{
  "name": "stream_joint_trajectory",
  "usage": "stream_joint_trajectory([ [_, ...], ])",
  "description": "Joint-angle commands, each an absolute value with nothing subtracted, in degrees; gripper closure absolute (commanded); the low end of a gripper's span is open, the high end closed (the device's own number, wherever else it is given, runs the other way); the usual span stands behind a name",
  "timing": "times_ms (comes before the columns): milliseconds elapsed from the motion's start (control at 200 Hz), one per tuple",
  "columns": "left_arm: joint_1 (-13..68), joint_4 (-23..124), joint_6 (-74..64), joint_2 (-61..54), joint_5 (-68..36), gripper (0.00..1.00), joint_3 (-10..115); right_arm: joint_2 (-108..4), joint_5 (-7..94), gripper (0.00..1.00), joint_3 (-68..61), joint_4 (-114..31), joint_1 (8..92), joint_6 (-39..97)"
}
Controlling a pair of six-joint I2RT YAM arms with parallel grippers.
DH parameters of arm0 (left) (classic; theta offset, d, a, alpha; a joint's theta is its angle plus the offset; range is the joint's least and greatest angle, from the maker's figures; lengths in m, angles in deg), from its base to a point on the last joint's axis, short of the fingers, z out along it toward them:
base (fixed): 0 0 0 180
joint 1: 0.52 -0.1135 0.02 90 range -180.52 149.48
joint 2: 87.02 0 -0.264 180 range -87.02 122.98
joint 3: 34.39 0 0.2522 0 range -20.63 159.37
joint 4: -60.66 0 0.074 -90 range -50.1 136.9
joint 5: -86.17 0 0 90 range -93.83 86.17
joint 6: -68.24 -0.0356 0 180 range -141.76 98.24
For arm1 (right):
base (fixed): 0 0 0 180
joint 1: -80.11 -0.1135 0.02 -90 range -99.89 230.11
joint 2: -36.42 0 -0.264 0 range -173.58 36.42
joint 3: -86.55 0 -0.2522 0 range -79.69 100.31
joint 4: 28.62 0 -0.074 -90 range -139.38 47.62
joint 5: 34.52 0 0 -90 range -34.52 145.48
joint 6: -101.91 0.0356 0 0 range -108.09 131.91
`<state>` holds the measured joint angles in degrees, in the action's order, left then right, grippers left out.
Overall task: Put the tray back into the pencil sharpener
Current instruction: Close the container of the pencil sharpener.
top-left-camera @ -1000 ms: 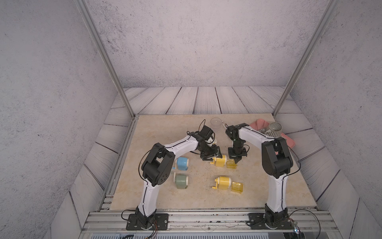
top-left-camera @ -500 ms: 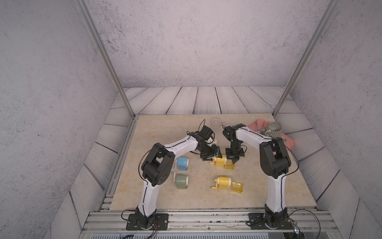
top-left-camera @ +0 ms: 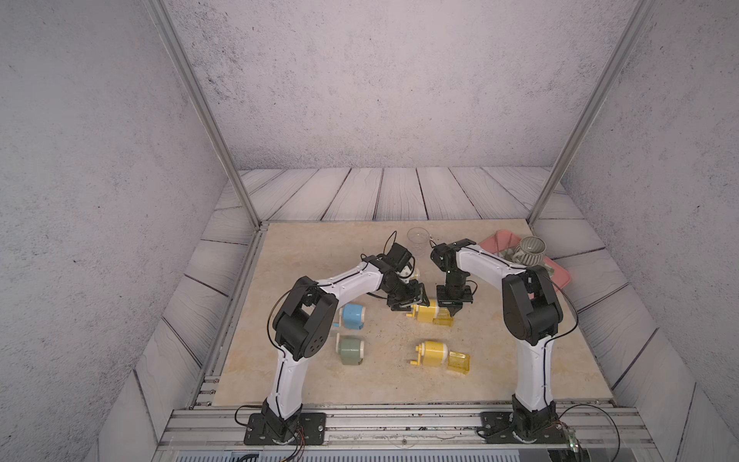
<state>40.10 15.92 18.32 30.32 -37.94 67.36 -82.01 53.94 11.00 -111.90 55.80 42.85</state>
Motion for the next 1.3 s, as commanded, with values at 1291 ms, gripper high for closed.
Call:
stream_joint_trajectory([
  [1291,39.7,12.2,18.1,31.7,-35.7,0.3,66.6,-80.0,46.8,1.0,7.2,-102.4,55.6,42.6],
])
